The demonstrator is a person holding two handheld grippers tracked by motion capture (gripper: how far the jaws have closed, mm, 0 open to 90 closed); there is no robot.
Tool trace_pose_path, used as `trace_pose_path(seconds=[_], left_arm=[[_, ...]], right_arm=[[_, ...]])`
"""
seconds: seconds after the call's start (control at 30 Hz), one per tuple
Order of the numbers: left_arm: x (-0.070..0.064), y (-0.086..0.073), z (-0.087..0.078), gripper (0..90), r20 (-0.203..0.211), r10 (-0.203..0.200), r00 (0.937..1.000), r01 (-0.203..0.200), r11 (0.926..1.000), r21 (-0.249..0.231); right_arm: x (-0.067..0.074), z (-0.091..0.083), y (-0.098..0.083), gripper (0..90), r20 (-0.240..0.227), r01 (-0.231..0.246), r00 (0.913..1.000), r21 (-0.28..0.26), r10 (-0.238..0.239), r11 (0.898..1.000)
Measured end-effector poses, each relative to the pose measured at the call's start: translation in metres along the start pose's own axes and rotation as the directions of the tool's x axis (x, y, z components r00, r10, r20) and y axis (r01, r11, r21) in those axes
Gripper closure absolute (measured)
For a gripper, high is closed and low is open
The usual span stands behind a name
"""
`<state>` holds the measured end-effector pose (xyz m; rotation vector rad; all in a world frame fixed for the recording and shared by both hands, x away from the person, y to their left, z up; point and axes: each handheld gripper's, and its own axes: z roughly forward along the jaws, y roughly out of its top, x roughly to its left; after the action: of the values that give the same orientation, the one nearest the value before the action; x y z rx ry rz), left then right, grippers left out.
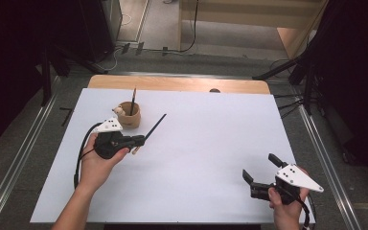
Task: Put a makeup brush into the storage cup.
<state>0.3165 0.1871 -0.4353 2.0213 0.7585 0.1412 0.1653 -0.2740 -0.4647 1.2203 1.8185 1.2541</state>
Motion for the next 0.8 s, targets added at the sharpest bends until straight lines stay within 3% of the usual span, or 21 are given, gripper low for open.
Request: trace_pose_path(seconds=[0.23, 0.3, 0.47, 0.8], left_arm=[[-0.011, -0.004, -0.002, 85.5, 0.020, -0.006, 0.9998, 0.006, 0.9988, -0.049], [-0.014, -0.005, -0.002, 85.5, 0.044, -0.016, 0.9989, 0.019, 0.9978, -0.064], [-0.023, -0.006, 0.003, 85.5, 0.072, -0.010, 0.9974, 0.015, 0.9971, -0.075], [-0.030, -0.015, 0.010, 85.5, 0.086, -0.004, 0.9963, 0.013, 0.9952, -0.097]], right_arm=[[0.016, 0.011, 0.017, 0.0, -0.033, 0.000, 0.9994, -0.013, 0.000, 1.000], [0.021, 0.016, 0.022, 0.0, -0.045, 0.007, 0.9990, -0.012, -0.007, 1.000], [0.034, 0.028, 0.033, 0.0, -0.075, 0.019, 0.9970, -0.021, -0.020, 1.000], [0.056, 0.055, 0.051, 0.0, -0.136, 0.019, 0.9904, -0.032, -0.024, 0.999]])
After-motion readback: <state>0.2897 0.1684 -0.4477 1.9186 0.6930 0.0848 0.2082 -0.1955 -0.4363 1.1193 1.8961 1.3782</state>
